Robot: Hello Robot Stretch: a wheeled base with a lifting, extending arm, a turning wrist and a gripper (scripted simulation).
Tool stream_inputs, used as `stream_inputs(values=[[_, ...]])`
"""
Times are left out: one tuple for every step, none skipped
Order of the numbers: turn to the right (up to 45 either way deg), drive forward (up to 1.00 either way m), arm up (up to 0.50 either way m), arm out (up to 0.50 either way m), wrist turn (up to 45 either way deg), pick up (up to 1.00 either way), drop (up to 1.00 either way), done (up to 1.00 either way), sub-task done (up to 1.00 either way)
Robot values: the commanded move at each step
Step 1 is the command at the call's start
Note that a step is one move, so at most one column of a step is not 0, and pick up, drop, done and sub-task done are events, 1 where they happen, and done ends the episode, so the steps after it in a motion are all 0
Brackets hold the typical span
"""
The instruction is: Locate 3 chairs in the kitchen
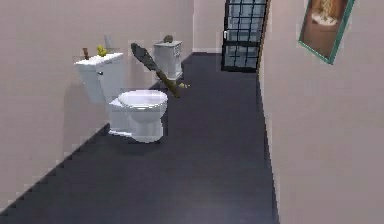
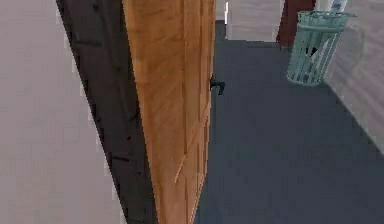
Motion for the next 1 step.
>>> stream_inputs(values=[[0.0,1.0,0.0,0.0,0.0,0.0,0.0,0.0,0.0]])
